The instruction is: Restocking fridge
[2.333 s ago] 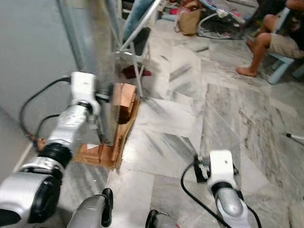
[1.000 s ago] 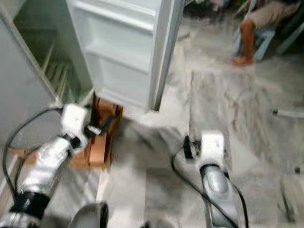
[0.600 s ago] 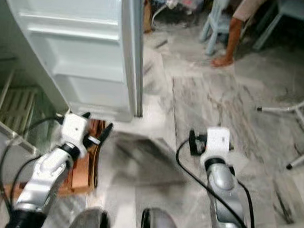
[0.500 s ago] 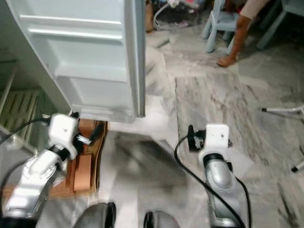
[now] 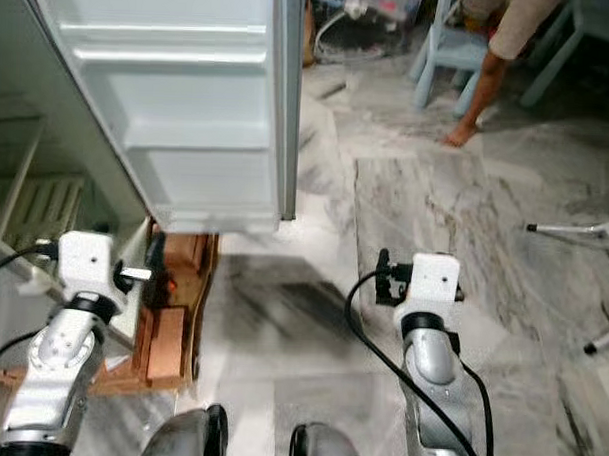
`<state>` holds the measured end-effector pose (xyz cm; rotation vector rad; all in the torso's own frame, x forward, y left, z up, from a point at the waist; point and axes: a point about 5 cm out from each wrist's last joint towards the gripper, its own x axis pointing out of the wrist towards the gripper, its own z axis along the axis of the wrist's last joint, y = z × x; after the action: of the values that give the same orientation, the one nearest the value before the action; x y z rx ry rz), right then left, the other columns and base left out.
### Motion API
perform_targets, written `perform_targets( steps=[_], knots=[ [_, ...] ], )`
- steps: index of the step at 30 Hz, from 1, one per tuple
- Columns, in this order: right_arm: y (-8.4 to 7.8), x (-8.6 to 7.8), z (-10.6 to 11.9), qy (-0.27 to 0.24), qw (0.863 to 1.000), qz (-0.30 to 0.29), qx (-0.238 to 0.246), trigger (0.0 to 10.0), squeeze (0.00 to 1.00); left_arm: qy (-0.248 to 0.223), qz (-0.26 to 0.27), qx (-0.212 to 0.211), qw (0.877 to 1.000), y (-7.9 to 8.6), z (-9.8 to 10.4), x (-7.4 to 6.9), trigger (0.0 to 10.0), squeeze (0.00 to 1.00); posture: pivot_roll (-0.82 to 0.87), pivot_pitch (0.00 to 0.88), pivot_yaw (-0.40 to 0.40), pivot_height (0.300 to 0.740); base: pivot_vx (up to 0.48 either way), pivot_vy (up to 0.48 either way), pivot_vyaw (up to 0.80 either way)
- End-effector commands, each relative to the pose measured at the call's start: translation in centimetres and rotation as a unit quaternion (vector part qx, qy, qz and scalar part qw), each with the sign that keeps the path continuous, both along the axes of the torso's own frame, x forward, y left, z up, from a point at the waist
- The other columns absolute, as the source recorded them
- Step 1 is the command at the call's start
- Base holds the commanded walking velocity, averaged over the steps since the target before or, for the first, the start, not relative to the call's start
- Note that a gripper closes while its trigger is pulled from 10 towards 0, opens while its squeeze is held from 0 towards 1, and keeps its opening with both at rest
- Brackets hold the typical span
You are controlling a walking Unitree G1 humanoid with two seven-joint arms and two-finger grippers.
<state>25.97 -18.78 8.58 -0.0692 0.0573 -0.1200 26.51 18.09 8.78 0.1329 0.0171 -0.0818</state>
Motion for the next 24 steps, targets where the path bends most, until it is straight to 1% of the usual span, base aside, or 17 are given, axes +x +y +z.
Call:
perform_targets(
  steps=[1, 4, 5, 6, 10, 11, 12, 14, 16, 21, 22, 24],
  knots=[
    [-0.3, -0.1, -0.2, -0.004, 1.000, -0.007, -0.005, 10.0, 0.00, 0.006, -0.009, 0.007, 1.000, -0.3, -0.5, 0.1, 10.0, 0.00, 0.02, 0.033, -0.047, 0.740, 0.000, 0.000, 0.00],
    [-0.2, 0.1, -0.2, -0.012, 1.000, -0.005, 0.000, 10.0, 0.00, 0.007, -0.015, 0.009, 1.000, -0.5, -0.9, 0.7, 10.0, 0.00, 0.01, 0.000, -0.042, 0.740, 0.000, 0.000, 0.00],
    [-0.2, 0.2, -0.3, -0.013, 1.000, -0.005, 0.001, 10.0, 0.00, 0.008, -0.017, 0.010, 1.000, -0.6, -0.9, 0.8, 10.0, 0.00, 0.01, 0.000, -0.040, 0.740, 0.000, 0.000, 0.00],
    [-0.1, 0.4, -0.2, -0.015, 1.000, -0.004, -0.002, 10.0, 0.00, 0.008, -0.023, 0.012, 1.000, -0.7, -0.9, 1.2, 10.0, 0.00, 0.01, 0.000, -0.036, 0.740, 0.000, 0.000, 0.00],
    [0.0, 1.0, 0.0, -0.025, 1.000, 0.001, -0.009, 10.0, 0.00, -0.001, -0.035, 0.021, 0.999, -0.9, -0.5, 2.2, 10.0, 0.00, 0.00, 0.000, -0.022, 0.740, 0.000, 0.000, 0.00],
    [0.1, 1.2, 0.3, -0.033, 0.999, 0.004, -0.011, 10.0, 0.00, -0.006, -0.037, 0.020, 0.999, -0.9, -0.2, 2.6, 10.0, 0.00, 0.00, 0.000, -0.014, 0.740, 0.000, 0.000, 0.00],
    [0.1, 1.3, 0.3, -0.035, 0.999, 0.004, -0.011, 10.0, 0.00, -0.008, -0.037, 0.019, 0.999, -0.8, -0.1, 2.7, 10.0, 0.00, 0.00, 0.000, -0.014, 0.740, 0.000, 0.000, 0.00],
    [0.3, 1.7, 0.6, -0.047, 0.999, 0.012, -0.023, 10.0, 0.00, -0.021, -0.035, 0.025, 0.999, -0.8, 0.3, 3.4, 10.0, 0.00, -0.03, 0.000, 0.006, 0.740, 0.000, 0.000, 0.00],
    [0.3, 1.8, 0.8, -0.052, 0.998, 0.014, -0.025, 10.0, 0.00, -0.023, -0.037, 0.024, 0.999, -0.9, 0.3, 3.4, 10.0, 0.00, -0.03, 0.000, 0.015, 0.740, 0.000, 0.000, 0.00],
    [0.0, 1.9, 0.8, -0.054, 0.998, 0.010, -0.026, 10.0, 0.00, -0.023, -0.047, 0.026, 0.998, -1.4, 0.0, 3.4, 10.0, 0.00, -0.03, 0.000, 0.006, 0.740, 0.000, 0.000, 0.00],
    [-0.3, 1.8, 0.6, -0.050, 0.998, 0.004, -0.025, 10.0, 0.00, -0.022, -0.059, 0.027, 0.998, -1.8, -0.3, 3.3, 10.0, 0.00, -0.03, 0.000, 0.000, 0.740, 0.000, 0.000, 0.00],
    [-0.6, 1.4, 0.2, -0.042, 0.999, -0.005, -0.022, 10.0, 0.00, -0.020, -0.063, 0.024, 0.998, -2.0, -0.5, 3.0, 10.0, 0.00, -0.03, 0.000, -0.004, 0.740, 0.000, 0.000, 0.00]
  ],
)
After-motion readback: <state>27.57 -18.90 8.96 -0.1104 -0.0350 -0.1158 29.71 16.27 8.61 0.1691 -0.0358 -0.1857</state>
